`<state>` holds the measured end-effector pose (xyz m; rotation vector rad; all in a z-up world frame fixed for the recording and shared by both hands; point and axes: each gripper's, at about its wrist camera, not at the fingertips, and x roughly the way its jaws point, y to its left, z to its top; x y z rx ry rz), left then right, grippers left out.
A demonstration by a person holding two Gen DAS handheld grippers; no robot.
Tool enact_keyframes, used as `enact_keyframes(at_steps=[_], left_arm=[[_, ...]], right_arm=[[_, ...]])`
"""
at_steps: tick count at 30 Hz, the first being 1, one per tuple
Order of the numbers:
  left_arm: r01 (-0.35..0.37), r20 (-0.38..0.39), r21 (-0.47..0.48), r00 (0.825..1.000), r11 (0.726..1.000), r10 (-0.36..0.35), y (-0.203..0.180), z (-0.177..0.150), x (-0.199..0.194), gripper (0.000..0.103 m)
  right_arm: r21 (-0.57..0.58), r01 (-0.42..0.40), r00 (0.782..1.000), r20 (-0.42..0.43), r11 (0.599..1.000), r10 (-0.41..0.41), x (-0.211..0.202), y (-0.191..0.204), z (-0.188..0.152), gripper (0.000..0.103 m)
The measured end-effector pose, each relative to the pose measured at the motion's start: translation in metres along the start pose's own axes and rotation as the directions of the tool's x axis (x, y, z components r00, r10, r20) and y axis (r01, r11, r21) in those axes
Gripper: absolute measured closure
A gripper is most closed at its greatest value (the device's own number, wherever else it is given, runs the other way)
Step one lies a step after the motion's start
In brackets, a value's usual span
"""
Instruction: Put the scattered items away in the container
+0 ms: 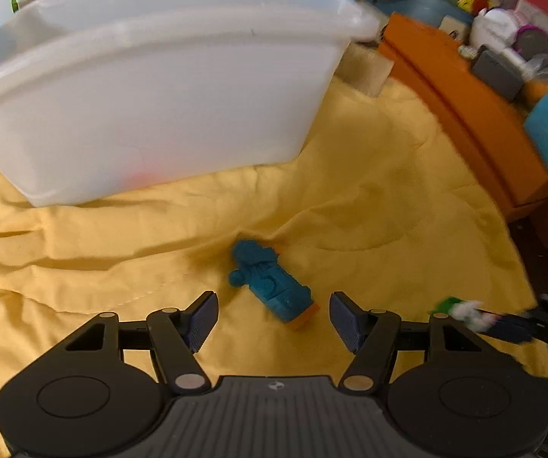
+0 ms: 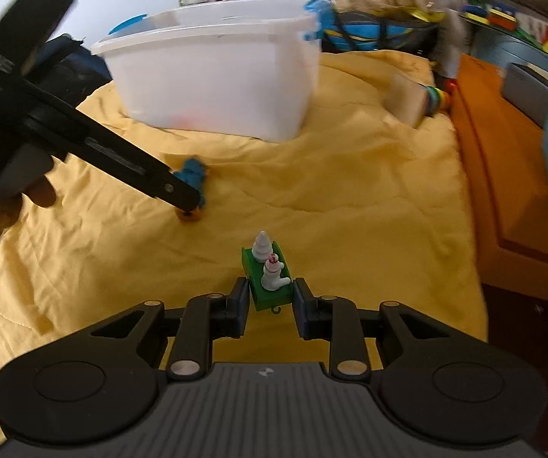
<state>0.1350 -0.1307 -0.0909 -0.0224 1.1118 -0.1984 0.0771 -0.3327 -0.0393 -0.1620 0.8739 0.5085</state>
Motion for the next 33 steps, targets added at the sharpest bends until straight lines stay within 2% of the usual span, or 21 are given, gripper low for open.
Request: enact_keyframes(at_steps=[2,4,5,6,7,10,16,21,25,28,30,31,33], left_arm=[[-0.014,-0.017,-0.023,1.000,1.000,0.014,-0.003,0.001,0.009,0.036],[-0.028,0.010,-0.032,1.000,0.999,0.028,-0.004,0.001,0.011,0.037],[-0.039,0.020,-0.028,0.999,0.999,0.040,-0.006,0.001,0.011,0.047],[-0.054,0.034,-0.021,0.998,0.998,0.054,-0.007,0.001,0.011,0.052],[-0.065,0.050,-0.012,0.997,0.998,0.066,-0.007,0.001,0.009,0.065],[-0.079,0.079,0.034,0.994,0.996,0.076,-0.007,-0.004,0.006,0.071],[-0.068,0.109,0.034,0.992,0.997,0.064,0.008,-0.014,-0.007,0.073],[-0.060,0.154,0.033,0.987,0.998,0.054,0.027,-0.018,-0.037,0.078],[-0.053,0.179,0.013,0.983,0.999,0.049,0.046,-0.017,-0.061,0.078],[-0.033,0.111,0.014,0.993,0.999,0.032,0.052,-0.017,-0.051,0.077],[-0.024,0.079,0.025,0.997,0.999,0.022,0.054,-0.022,-0.040,0.073],[-0.020,0.065,0.033,0.998,0.999,0.018,0.054,-0.024,-0.034,0.068],[-0.005,0.046,0.030,0.999,1.000,0.003,0.055,-0.028,-0.025,0.066]], right_arm=[[0.012,0.006,1.000,0.003,1.000,-0.006,-0.003,-0.004,-0.001,0.076],[0.022,0.008,1.000,0.008,1.000,-0.009,-0.004,-0.006,-0.002,0.076],[0.025,0.009,1.000,0.010,1.000,-0.009,-0.005,-0.007,-0.003,0.076],[0.027,0.009,1.000,0.013,1.000,-0.009,-0.006,-0.008,-0.003,0.076],[0.028,0.008,1.000,0.015,1.000,-0.008,-0.008,-0.009,-0.004,0.076],[0.029,0.004,1.000,0.023,1.000,-0.005,-0.010,-0.010,-0.002,0.076],[0.018,-0.014,0.999,0.046,1.000,0.013,-0.010,-0.004,0.007,0.076],[-0.004,-0.038,0.996,0.077,0.999,0.038,-0.011,0.007,0.019,0.076],[-0.024,-0.054,0.993,0.107,0.998,0.057,-0.012,0.018,0.032,0.076],[-0.039,-0.062,0.992,0.105,0.997,0.065,-0.008,0.025,0.039,0.076],[-0.046,-0.067,0.993,0.099,0.997,0.072,-0.004,0.030,0.041,0.076],[-0.050,-0.071,0.993,0.096,0.996,0.075,-0.003,0.032,0.041,0.076],[-0.057,-0.076,0.993,0.089,0.995,0.081,-0.002,0.036,0.040,0.076]])
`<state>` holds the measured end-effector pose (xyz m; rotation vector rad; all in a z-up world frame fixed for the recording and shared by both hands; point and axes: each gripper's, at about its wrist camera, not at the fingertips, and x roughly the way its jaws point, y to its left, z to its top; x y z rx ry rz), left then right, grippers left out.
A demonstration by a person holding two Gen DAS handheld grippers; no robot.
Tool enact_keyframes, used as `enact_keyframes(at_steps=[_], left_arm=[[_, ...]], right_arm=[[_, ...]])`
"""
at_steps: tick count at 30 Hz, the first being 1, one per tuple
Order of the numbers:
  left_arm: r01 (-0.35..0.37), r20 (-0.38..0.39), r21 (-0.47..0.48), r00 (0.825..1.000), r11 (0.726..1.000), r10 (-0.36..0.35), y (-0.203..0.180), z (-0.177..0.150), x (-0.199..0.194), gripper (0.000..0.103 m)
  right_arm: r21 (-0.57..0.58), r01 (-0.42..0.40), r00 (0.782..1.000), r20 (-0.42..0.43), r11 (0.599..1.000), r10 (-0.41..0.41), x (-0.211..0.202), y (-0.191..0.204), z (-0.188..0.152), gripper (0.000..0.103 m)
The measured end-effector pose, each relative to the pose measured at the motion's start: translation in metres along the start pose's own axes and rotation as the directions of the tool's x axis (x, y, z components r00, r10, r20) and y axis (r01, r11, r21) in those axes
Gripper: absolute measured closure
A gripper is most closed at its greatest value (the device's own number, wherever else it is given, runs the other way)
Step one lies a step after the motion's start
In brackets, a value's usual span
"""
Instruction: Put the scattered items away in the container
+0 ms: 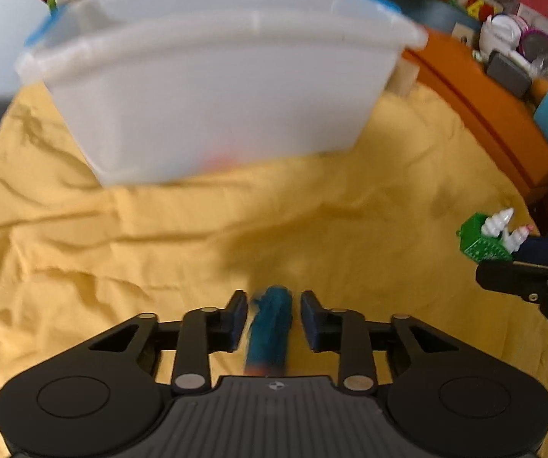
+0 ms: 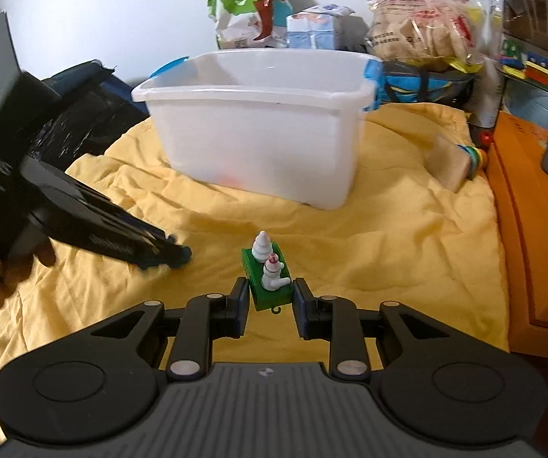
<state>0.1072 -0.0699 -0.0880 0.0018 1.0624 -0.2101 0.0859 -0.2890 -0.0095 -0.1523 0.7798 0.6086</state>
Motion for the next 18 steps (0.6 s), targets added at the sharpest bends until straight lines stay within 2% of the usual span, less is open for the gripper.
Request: enact_keyframes(at_steps=[8,12,18], left_arm=[[0.004,-0.004,0.072,1.000,0.997,-0.004,-0.007,-0.011,0.006,0.069],[0.000,-0.014,0.061,1.000,0.998,0.001,-0.004,-0.016,0.002,0.061],[-0.006,0.011,0.119,1.000,0.993,0.005,-0.008,-0.022,-0.002,0.064]], right_arm=[[0.024,0.008,1.000,-0.005,1.000,-0.008,-0.003,-0.003,-0.003,0.076],[0.038,0.008,1.000,-0.003,0.999,-0.008,-0.004,-0.004,-0.004,0.076],[0.041,0.002,1.000,-0.001,0.999,-0.002,-0.003,-0.002,-0.004,0.076]])
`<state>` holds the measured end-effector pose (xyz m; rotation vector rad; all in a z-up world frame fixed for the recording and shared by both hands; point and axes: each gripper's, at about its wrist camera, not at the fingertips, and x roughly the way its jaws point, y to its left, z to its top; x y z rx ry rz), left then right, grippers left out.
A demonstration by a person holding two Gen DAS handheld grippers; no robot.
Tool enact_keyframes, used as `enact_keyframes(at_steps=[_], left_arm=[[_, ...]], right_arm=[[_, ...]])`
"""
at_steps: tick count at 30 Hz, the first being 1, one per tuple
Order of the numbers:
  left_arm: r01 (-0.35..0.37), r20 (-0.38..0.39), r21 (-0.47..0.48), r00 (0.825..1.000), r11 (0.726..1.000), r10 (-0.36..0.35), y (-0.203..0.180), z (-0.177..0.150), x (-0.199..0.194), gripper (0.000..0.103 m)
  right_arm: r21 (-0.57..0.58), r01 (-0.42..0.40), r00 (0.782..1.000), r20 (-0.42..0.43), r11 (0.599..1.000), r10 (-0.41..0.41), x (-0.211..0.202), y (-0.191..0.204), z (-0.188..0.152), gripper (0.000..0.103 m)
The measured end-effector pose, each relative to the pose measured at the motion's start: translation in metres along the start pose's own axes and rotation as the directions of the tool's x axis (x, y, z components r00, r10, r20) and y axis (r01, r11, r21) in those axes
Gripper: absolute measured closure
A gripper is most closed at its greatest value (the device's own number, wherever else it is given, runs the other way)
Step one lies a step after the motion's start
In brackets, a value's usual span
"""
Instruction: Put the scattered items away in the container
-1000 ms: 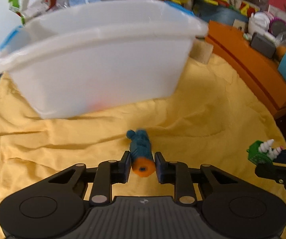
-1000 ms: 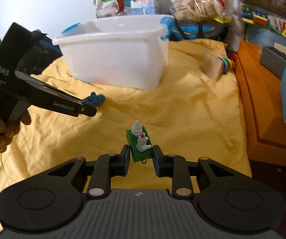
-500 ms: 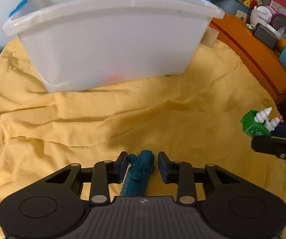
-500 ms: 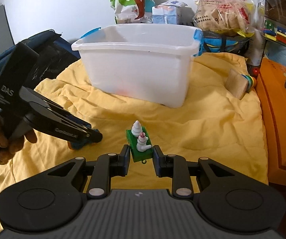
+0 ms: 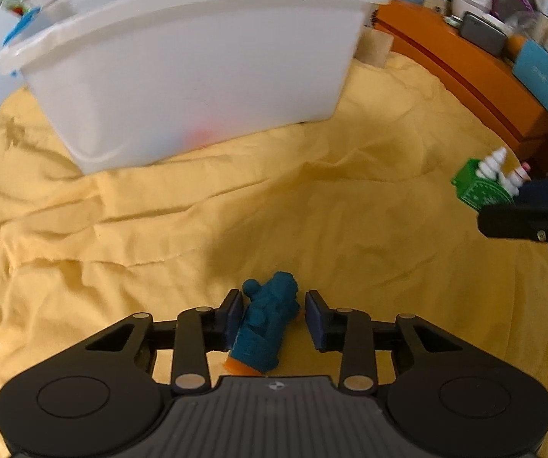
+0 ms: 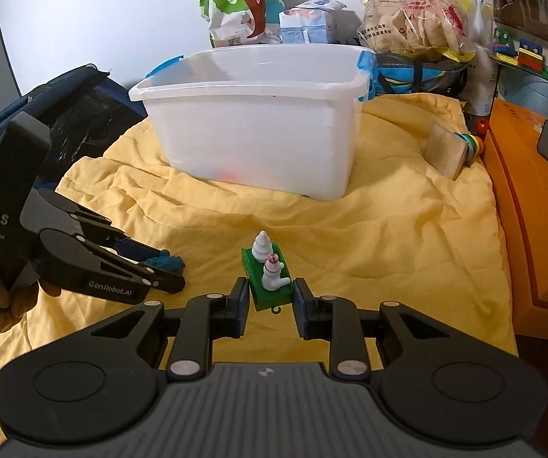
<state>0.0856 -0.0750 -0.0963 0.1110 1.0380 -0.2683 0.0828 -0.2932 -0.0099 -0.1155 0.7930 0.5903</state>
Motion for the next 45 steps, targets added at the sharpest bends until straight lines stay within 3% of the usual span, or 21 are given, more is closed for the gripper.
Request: enact_keyframes(at_steps=[8,9,10,16,18,19,20,22,29,34,37,45], left_arm=[[0.015,0.066,-0.037,0.998,0.999,-0.013,0.014,0.016,-0.033,0.065],[0.014,0.082,-0.043,0.997,0.999,-0.010,0.017,0.021,-0.040,0.068],[0.012,0.094,-0.049,0.996,0.999,-0.008,0.020,0.026,-0.048,0.087],[-0.009,0.158,-0.091,0.987,0.996,0.024,0.047,0.058,-0.088,0.087],[-0.015,0.160,-0.102,0.987,0.995,0.032,0.054,0.060,-0.091,0.085],[-0.009,0.150,-0.113,0.988,0.994,0.026,0.058,0.059,-0.089,0.078],[-0.002,0.131,-0.122,0.991,0.992,0.018,0.060,0.056,-0.085,0.064],[-0.003,0.092,-0.142,0.996,0.990,0.016,0.062,0.044,-0.075,0.045],[-0.008,0.005,-0.104,1.000,0.995,0.009,0.045,0.016,-0.028,0.043],[-0.040,-0.041,-0.128,0.999,0.991,0.035,0.044,0.015,0.001,0.059],[-0.042,-0.024,-0.135,0.999,0.990,0.039,0.046,0.016,0.002,0.068],[-0.049,0.036,-0.113,0.998,0.992,0.053,0.056,0.018,-0.020,0.069]], right_arm=[[-0.015,-0.002,0.999,0.039,1.000,0.003,-0.003,0.007,0.016,0.076],[-0.014,0.001,0.999,0.049,1.000,0.000,-0.004,0.008,0.020,0.076],[-0.012,0.004,0.998,0.060,1.000,-0.003,-0.005,0.008,0.025,0.076],[0.000,0.021,0.992,0.127,1.000,-0.021,-0.011,0.010,0.062,0.076],[-0.004,0.021,0.990,0.140,1.000,-0.021,-0.010,0.011,0.069,0.076],[-0.006,0.022,0.990,0.141,1.000,-0.020,-0.009,0.013,0.070,0.076],[-0.009,0.020,0.990,0.140,1.000,-0.018,-0.008,0.014,0.070,0.076],[-0.015,0.014,0.991,0.133,1.000,-0.012,-0.007,0.018,0.067,0.076],[-0.014,0.006,0.997,0.081,1.000,-0.005,-0.001,0.023,0.050,0.076],[-0.008,0.016,0.997,0.071,1.000,-0.015,-0.004,0.022,0.045,0.076],[0.000,0.021,0.997,0.072,1.000,-0.021,-0.007,0.020,0.044,0.076],[0.013,0.023,0.997,0.076,1.000,-0.023,-0.010,0.018,0.040,0.076]])
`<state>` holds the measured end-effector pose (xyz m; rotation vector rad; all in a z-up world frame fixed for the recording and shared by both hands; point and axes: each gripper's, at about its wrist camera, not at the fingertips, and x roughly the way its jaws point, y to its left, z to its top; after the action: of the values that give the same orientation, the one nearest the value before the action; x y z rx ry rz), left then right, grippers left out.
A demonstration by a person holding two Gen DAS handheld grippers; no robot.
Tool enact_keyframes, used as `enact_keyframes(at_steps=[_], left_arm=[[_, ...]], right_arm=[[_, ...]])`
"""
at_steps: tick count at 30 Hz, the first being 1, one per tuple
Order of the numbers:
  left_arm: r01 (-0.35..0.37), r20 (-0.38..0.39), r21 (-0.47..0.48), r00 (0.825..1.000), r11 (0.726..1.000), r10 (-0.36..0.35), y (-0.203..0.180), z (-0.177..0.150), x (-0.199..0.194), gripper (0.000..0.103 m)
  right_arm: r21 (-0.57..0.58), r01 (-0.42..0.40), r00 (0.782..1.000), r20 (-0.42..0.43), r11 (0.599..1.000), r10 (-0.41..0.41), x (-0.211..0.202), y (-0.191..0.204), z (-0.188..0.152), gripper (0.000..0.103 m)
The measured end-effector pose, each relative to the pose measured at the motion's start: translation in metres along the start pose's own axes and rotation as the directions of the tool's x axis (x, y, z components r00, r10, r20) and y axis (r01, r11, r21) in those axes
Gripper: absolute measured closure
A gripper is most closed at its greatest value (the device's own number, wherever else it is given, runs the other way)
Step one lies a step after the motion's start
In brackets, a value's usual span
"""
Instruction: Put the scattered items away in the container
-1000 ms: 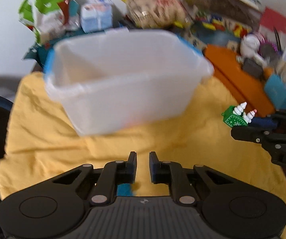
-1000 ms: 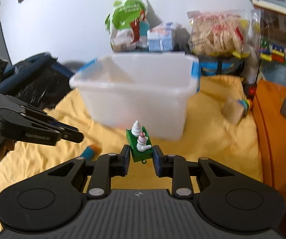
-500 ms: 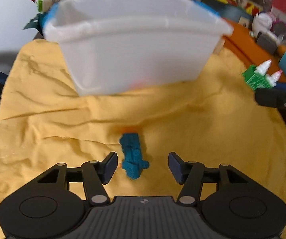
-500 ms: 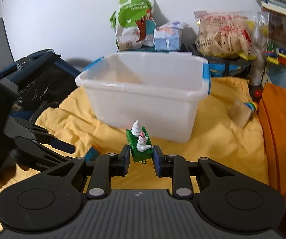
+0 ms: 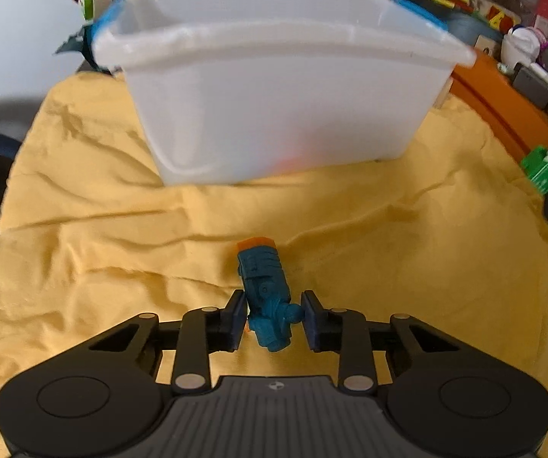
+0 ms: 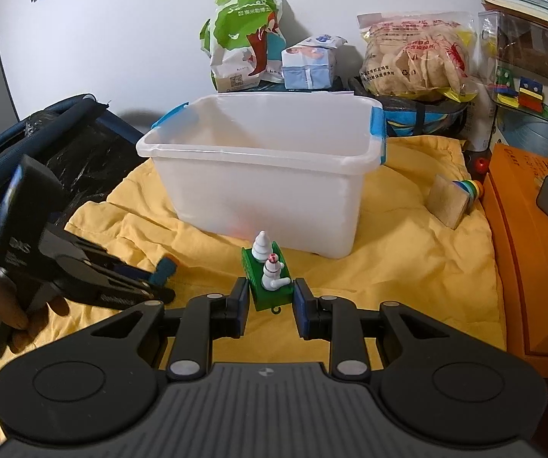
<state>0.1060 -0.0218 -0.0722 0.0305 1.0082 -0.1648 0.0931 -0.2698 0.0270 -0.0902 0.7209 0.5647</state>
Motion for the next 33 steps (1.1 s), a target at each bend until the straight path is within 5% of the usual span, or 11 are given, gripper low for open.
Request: enact_keyframes(at_steps=[9,21,30,32,33], left_arm=[[0.013,0.116,-0.007,0.993,1.000,-0.012,0.013,0.032,-0.070,0.069],[0.004,0.250,-0.012,0.968,1.000,-0.001,0.023,0.126,-0.128,0.069],[-0.010,0.180,-0.029,0.984,1.000,0.015,0.031,0.173,-0.095,0.068],[-0.016,0.130,-0.032,0.991,0.999,0.020,0.033,0.181,-0.080,0.053],[-0.032,0.102,-0.036,0.994,0.999,0.036,0.033,0.186,-0.071,0.045]], right_arm=[[-0.020,-0.009,0.998,0.064,1.000,0.010,-0.006,0.007,0.024,0.076],[-0.040,0.024,0.987,0.158,0.999,-0.018,-0.002,-0.003,0.117,0.076],[-0.035,0.040,0.998,0.056,0.999,-0.038,0.044,-0.021,0.154,0.076],[-0.030,0.040,0.999,0.002,0.999,-0.040,0.059,-0.023,0.159,0.074],[-0.029,0.049,0.999,-0.019,0.998,-0.049,0.066,-0.023,0.161,0.064]])
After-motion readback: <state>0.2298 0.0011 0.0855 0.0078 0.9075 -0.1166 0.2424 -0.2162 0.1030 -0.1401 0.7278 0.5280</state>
